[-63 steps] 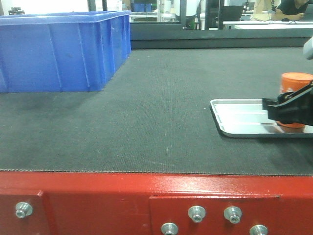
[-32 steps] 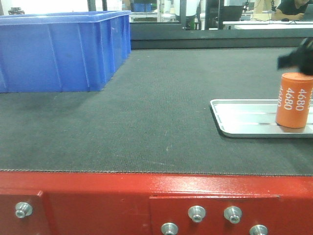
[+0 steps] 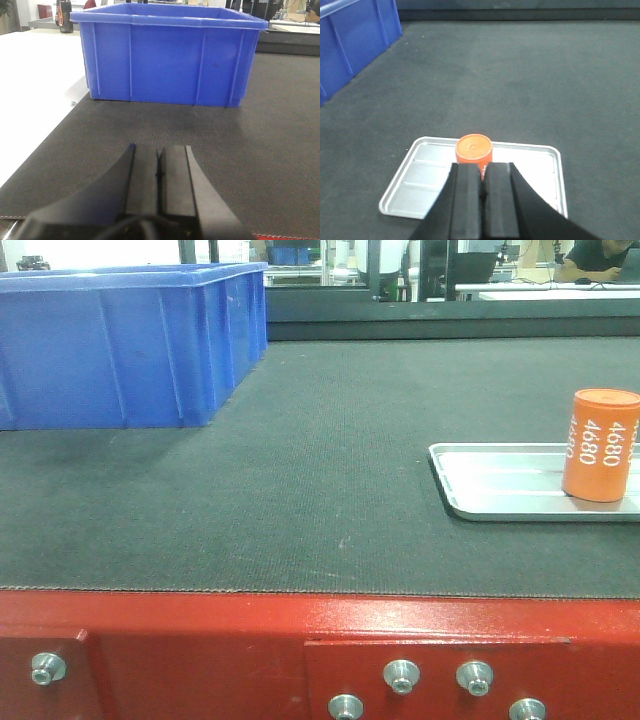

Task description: Grab orange capacitor from left shelf to right conveyor

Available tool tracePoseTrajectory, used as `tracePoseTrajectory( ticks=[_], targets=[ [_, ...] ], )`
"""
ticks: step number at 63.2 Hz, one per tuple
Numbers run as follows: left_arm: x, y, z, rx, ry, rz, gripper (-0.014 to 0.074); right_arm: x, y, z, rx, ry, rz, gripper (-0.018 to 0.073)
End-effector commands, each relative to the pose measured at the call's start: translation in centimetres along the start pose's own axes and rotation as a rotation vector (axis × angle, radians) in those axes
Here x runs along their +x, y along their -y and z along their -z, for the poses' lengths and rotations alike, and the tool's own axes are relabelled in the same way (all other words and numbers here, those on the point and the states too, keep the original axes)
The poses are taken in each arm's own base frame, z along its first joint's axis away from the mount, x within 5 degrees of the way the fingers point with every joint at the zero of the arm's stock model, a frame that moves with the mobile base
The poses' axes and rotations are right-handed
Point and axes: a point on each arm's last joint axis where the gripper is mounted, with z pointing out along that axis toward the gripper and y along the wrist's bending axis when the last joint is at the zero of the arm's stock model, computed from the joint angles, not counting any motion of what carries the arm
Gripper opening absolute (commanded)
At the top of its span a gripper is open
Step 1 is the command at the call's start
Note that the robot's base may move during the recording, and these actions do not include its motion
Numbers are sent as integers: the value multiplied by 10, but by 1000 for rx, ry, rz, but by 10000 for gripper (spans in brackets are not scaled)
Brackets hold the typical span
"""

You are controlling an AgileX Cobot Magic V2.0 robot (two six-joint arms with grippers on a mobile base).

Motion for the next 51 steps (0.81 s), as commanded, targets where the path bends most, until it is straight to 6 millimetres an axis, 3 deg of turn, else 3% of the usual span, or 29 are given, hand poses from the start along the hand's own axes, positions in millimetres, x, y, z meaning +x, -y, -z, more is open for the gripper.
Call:
tracePoseTrajectory(
  ticks=[1,11,32,41,51],
  targets=[
    [-10,0,1,-2,104,3,-127,-16,-1,16,-5,123,6,55],
    [-10,0,1,-2,104,3,-127,-20,-1,31,-13,198,6,55],
    [-10,0,1,-2,104,3,-127,-20,-1,31,-13,199,6,55],
    [-10,0,1,-2,104,3,-127,-20,-1,33,-17,279,7,55],
    [-10,0,1,-2,104,3,-127,0,8,45,86,320,8,55]
  ],
)
